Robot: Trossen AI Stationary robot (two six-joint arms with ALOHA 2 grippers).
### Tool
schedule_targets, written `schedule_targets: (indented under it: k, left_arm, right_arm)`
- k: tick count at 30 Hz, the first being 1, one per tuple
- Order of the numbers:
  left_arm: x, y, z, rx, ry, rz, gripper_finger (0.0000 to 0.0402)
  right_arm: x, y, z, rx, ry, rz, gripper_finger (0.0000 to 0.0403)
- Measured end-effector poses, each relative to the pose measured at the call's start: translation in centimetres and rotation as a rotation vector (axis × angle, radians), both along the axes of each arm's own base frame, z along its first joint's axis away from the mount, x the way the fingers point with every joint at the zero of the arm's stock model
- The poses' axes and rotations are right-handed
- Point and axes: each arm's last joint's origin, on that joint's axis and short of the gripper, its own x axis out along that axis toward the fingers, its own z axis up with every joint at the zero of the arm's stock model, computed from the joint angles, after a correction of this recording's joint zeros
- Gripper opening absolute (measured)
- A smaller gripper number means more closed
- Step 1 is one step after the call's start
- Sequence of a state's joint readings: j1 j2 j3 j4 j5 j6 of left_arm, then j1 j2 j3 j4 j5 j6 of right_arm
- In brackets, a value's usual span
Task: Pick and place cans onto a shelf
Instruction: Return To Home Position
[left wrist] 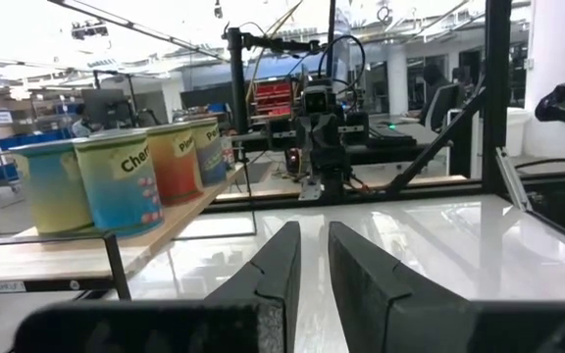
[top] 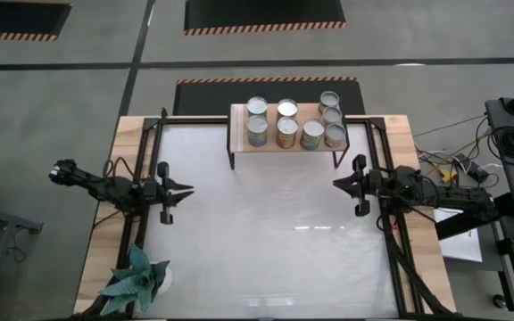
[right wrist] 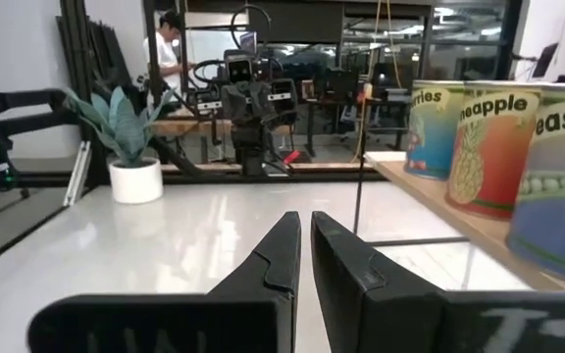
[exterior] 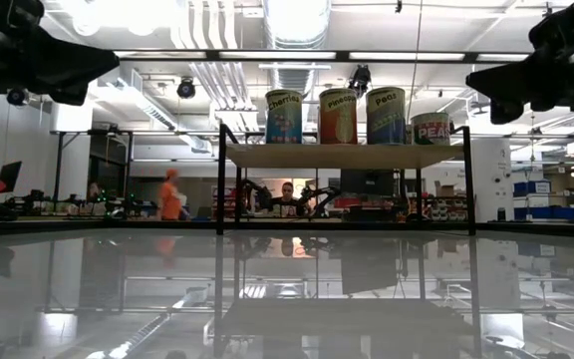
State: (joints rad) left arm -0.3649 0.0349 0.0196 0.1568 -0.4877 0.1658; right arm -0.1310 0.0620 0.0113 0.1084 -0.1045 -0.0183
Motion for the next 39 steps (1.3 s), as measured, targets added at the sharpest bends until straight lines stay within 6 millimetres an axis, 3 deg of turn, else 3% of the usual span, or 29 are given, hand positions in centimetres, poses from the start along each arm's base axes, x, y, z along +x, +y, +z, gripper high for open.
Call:
schedule_targets:
  k: [15, 29, 39]
  left_arm:
    - [0.0, 0.0, 0.0, 0.003, 0.006, 0.000, 0.0039]
    - [0.1, 0.0, -0.1, 0.007, 0.015, 0.000, 0.0039]
    - [0.1, -0.1, -0.1, 0.007, 0.017, 0.000, 0.0039]
  right_arm:
    - [-0.1, 0.3, 0.3, 0.015, -0.024, 0.028, 0.0018]
    - [-0.4, 0.0, -0.3, -0.261, 0.037, -0.048, 0.0018]
    - [-0.4, -0.3, -0.4, -0.106, 0.035, -0.080, 0.0018]
